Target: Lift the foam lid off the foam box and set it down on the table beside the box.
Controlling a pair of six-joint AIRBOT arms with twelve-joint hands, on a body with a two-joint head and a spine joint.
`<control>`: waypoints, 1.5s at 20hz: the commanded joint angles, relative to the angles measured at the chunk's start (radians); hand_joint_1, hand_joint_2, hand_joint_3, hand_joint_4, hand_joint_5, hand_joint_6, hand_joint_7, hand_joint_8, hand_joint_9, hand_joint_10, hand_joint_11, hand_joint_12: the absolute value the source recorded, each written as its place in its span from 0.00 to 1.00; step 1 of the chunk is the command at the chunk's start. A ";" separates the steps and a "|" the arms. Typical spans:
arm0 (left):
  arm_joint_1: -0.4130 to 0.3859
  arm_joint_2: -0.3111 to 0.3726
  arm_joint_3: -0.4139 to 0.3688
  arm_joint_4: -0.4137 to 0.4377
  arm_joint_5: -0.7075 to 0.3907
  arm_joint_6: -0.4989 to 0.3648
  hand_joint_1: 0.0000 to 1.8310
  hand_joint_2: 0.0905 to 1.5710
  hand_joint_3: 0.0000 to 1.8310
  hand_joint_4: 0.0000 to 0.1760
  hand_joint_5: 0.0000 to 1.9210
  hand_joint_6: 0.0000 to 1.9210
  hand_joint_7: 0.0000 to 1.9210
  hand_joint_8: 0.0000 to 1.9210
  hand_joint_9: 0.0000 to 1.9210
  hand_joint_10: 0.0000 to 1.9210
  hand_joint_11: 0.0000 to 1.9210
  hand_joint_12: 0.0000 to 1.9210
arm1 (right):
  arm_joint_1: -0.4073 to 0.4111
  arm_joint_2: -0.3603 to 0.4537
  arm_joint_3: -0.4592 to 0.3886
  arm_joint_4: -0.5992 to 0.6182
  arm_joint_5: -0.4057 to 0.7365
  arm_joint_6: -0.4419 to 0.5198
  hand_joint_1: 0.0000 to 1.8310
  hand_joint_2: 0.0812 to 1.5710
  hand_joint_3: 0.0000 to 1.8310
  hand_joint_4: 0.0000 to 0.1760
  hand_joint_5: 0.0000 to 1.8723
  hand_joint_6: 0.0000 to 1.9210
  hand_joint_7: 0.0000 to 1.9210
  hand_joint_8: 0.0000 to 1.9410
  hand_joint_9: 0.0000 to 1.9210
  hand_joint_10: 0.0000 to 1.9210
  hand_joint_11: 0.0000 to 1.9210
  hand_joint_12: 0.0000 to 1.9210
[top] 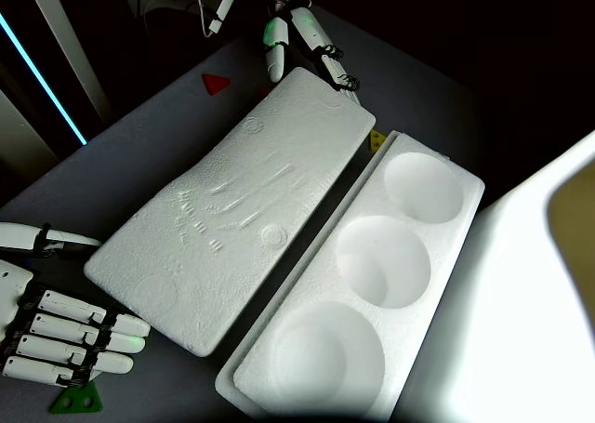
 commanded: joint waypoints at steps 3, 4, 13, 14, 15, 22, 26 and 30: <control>0.002 0.002 0.002 0.010 -0.113 0.013 0.15 0.73 0.00 0.00 0.06 0.00 0.00 0.00 0.00 0.00 0.00 0.00 | -0.011 0.006 0.007 0.008 0.111 -0.003 0.25 0.74 0.00 0.00 0.00 0.00 0.00 0.00 0.00 0.00 0.00 0.57; 0.007 0.003 0.001 0.000 -0.114 0.016 0.17 0.74 0.00 0.00 0.03 0.00 0.00 0.00 0.00 0.00 0.00 0.00 | -0.015 0.007 0.007 0.020 0.111 -0.008 0.25 0.74 0.00 0.00 0.00 0.00 0.00 0.00 0.00 0.00 0.00 0.60; 0.040 0.044 -0.030 -0.035 -0.209 0.026 0.16 0.70 0.00 0.00 0.00 0.00 0.00 0.00 0.00 0.00 0.00 0.00 | -0.026 0.056 -0.040 0.038 0.211 -0.030 0.21 0.70 0.00 0.00 0.00 0.00 0.00 0.00 0.00 0.00 0.00 0.25; 0.038 0.055 -0.037 -0.027 -0.231 0.029 0.16 0.70 0.00 0.00 0.00 0.00 0.00 0.00 0.00 0.00 0.00 0.00 | -0.028 0.070 -0.050 0.028 0.240 -0.032 0.21 0.69 0.00 0.00 0.00 0.00 0.00 0.00 0.00 0.00 0.00 0.17; 0.034 0.067 -0.044 -0.016 -0.251 0.034 0.15 0.71 0.00 0.02 0.00 0.00 0.00 0.00 0.00 0.00 0.00 0.00 | -0.029 0.086 -0.060 0.011 0.267 -0.032 0.21 0.71 0.00 0.00 0.00 0.00 0.00 0.00 0.00 0.00 0.00 0.21; -0.091 0.144 -0.045 0.142 -0.268 0.084 0.14 0.73 0.00 0.30 0.00 0.00 0.00 0.00 0.00 0.00 0.00 0.00 | 0.040 0.154 -0.088 -0.167 0.331 -0.072 0.12 0.80 0.00 0.33 0.00 0.00 0.00 0.00 0.00 0.00 0.00 0.00; -0.219 0.148 -0.013 0.265 -0.181 0.087 0.13 0.75 0.01 0.42 0.00 0.00 0.00 0.00 0.00 0.00 0.00 0.00 | 0.144 0.151 -0.068 -0.273 0.255 -0.083 0.12 0.80 0.00 0.33 0.00 0.00 0.00 0.00 0.00 0.00 0.00 0.00; -0.331 0.130 0.020 0.380 -0.092 0.071 0.11 0.75 0.01 0.29 0.00 0.00 0.00 0.00 0.00 0.00 0.00 0.00 | 0.264 0.130 -0.035 -0.377 0.124 -0.083 0.16 0.83 0.01 0.00 0.00 0.00 0.00 0.00 0.00 0.00 0.01 0.00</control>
